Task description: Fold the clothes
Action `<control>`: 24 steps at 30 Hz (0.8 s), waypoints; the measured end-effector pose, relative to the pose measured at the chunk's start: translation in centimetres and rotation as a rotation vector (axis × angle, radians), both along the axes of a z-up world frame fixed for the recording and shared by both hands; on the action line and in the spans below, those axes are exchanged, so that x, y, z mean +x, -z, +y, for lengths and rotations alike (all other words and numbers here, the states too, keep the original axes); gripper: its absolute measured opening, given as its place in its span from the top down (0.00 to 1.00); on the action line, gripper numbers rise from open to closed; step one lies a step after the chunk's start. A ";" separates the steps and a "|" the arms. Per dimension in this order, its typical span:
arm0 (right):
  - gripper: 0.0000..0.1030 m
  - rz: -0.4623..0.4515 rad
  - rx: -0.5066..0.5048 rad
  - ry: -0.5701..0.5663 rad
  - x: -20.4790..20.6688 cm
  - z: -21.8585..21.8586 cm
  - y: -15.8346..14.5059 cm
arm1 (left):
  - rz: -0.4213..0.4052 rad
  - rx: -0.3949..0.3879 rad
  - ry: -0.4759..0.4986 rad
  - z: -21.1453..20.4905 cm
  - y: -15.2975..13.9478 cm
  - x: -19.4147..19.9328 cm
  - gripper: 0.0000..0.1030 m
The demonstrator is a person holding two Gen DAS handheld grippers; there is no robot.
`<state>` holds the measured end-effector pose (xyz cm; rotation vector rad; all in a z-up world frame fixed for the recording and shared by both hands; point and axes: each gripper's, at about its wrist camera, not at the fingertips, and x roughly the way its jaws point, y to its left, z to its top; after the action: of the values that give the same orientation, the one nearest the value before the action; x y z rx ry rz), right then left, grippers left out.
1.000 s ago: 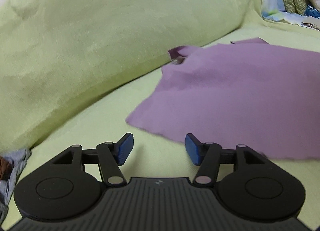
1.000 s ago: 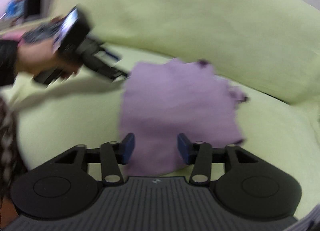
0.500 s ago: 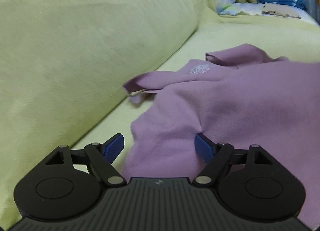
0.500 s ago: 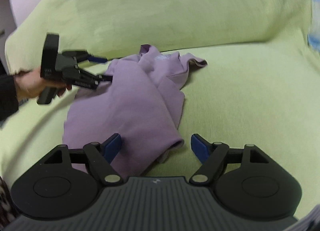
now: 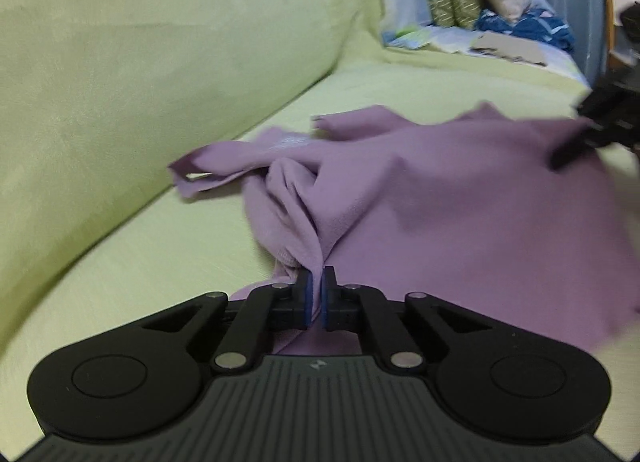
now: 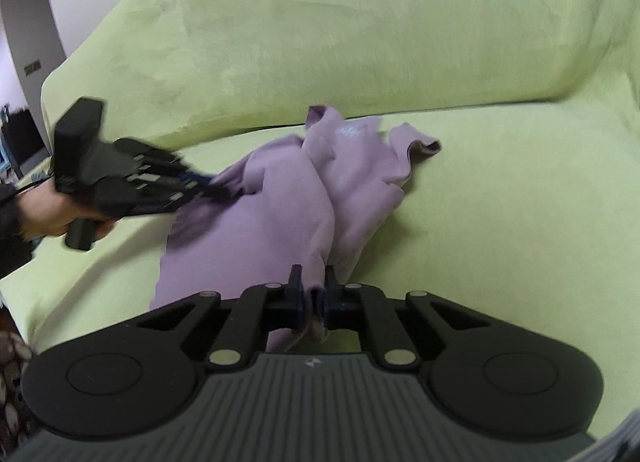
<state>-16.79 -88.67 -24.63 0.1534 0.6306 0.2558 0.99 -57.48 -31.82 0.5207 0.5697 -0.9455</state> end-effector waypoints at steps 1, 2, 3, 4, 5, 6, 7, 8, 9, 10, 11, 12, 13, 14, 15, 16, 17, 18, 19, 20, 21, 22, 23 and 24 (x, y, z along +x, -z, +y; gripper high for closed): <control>0.94 -0.003 -0.017 0.005 -0.7 -0.3 -0.5 | 0.013 -0.013 -0.002 0.3 -0.4 -1.6 1.00; 0.94 -0.005 -0.035 0.012 -1.4 -0.6 -1.0 | 0.022 -0.022 -0.004 0.5 -0.7 -2.8 1.00; 0.94 -0.005 -0.057 0.022 -2.1 -1.0 -1.4 | 0.033 -0.034 -0.007 0.7 -1.1 -4.7 1.00; 0.94 -0.006 -0.079 0.033 -2.7 -1.4 -1.8 | 0.044 -0.048 -0.009 0.9 -1.7 -6.6 1.00; 0.94 -0.007 -0.098 0.045 -3.4 -1.8 -2.2 | 0.062 -0.067 -0.010 1.0 -2.2 -8.4 1.00; 0.94 -0.008 -0.105 0.062 -4.2 -2.4 -2.7 | 0.078 -0.078 -0.007 1.0 -2.5 -10.0 1.00; 0.94 -0.009 -0.104 0.077 -5.0 -3.0 -3.1 | 0.089 -0.082 -0.002 0.9 -2.7 -11.4 1.00; 0.94 -0.010 -0.104 0.087 -5.5 -3.3 -3.4 | 0.100 -0.087 0.004 0.8 -2.9 -12.7 1.00; 0.94 -0.009 -0.104 0.097 -6.0 -3.6 -3.7 | 0.106 -0.084 0.007 0.7 -2.9 -13.9 1.00; 0.94 -0.004 -0.106 0.105 -6.4 -3.8 -3.8 | 0.114 -0.080 0.005 0.5 -2.8 -14.7 1.00; 0.94 0.006 -0.105 0.108 -6.4 -3.8 -3.6 | 0.128 -0.082 -0.003 0.4 -2.8 -15.0 1.00; 0.94 0.030 -0.102 0.111 -6.2 -3.9 -3.1 | 0.140 -0.080 -0.010 0.3 -2.7 -15.2 1.00; 0.94 0.050 -0.101 0.114 -6.0 -4.0 -2.6 | 0.138 -0.064 -0.015 0.1 -2.6 -15.4 1.00; 0.93 0.062 -0.109 0.111 -5.9 -3.9 -2.2 | 0.128 -0.041 -0.020 0.0 -2.5 -15.6 1.00; 0.93 0.081 -0.127 0.106 -5.8 -3.8 -1.7 | 0.123 -0.026 -0.022 -0.2 -2.5 -15.7 1.00; 0.93 0.097 -0.135 0.101 -5.7 -3.8 -1.3 | 0.127 -0.009 -0.028 -0.2 -2.7 -15.7 0.97; 0.90 0.105 -0.124 0.099 -5.9 -4.0 -1.2 | 0.137 -0.001 -0.032 0.0 -3.0 -15.6 0.97; 0.89 0.112 -0.114 0.098 -6.0 -4.3 -1.2 | 0.147 -0.001 -0.032 0.1 -3.4 -15.5 0.96; 0.88 0.114 -0.105 0.098 -6.3 -4.6 -1.2 | 0.157 -0.001 -0.032 0.3 -3.8 -15.4 0.92; 0.85 0.114 -0.093 0.099 -6.7 -5.0 -1.3 | 0.162 -0.012 -0.032 0.6 -4.4 -15.2 0.87; 0.84 0.104 -0.066 0.102 -7.4 -5.6 -1.7 | 0.160 -0.039 -0.035 1.1 -5.1 -15.0 0.73; 0.84 0.080 -0.023 0.104 -8.0 -6.3 -2.4 | 0.153 -0.077 -0.046 2.0 -5.8 -14.8 0.60; 0.82 0.060 0.009 0.104 -8.4 -6.8 -2.8 | 0.141 -0.111 -0.068 2.7 -6.6 -14.3 0.58; 0.81 0.042 0.023 0.104 -8.4 -7.0 -3.1 | 0.128 -0.143 -0.092 3.2 -7.3 -13.4 0.57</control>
<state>-25.22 -95.69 -21.49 0.2136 0.6594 0.1604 -12.46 -54.30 -24.49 0.3050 0.6302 -0.9284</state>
